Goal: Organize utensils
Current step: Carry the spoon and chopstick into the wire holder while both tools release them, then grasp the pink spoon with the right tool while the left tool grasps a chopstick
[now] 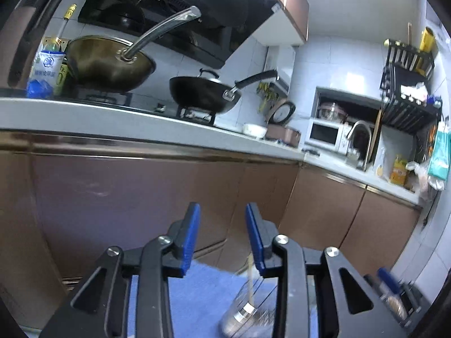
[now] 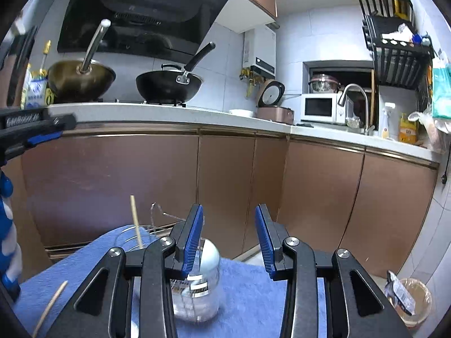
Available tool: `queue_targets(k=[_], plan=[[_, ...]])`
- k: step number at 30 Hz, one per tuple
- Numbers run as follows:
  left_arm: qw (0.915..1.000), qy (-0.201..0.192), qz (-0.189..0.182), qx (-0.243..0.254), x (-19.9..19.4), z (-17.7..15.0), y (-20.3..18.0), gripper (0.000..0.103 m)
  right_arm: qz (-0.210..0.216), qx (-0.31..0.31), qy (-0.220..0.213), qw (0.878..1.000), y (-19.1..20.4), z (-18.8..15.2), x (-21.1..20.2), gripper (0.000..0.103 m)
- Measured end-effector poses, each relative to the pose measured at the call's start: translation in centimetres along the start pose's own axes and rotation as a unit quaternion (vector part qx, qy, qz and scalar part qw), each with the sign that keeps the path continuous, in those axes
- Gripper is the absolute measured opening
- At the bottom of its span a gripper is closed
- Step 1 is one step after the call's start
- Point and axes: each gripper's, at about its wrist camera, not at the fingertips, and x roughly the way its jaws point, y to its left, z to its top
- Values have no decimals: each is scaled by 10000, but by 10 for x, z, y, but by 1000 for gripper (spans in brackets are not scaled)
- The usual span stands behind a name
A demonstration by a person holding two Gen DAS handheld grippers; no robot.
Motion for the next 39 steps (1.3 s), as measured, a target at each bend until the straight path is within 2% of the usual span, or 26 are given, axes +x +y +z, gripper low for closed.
queue_targets(k=[7, 12, 16, 19, 23, 26, 30, 35, 39], plan=[[9945, 1039, -56, 114, -37, -10, 37, 32, 381, 205, 374, 9984, -16, 1, -55, 37], [9796, 1984, -308, 70, -51, -38, 59, 31, 805, 369, 876, 9922, -18, -13, -75, 37], [9581, 2808, -559, 27, -45, -69, 68, 31, 1260, 539, 1381, 9809, -15, -36, -77, 35], [9376, 3424, -605, 45, -31, -99, 73, 31, 1600, 714, 1840, 9672, -12, -57, -68, 31], [9125, 4048, -590, 61, -5, -131, 79, 30, 1979, 932, 2408, 9456, -9, -86, -50, 29], [8960, 4410, -510, 130, 21, -146, 79, 28, 2200, 971, 2795, 9295, -2, -106, -32, 29], [8815, 4698, -429, 199, 46, -160, 82, 25, 2357, 994, 3104, 9155, 7, -129, -13, 28], [8686, 4936, -361, 241, 73, -173, 86, 22, 2544, 1020, 3349, 9015, 17, -145, 7, 27], [8613, 5054, -378, 355, 85, -179, 86, 21, 2697, 995, 3519, 8908, 23, -152, 21, 27]])
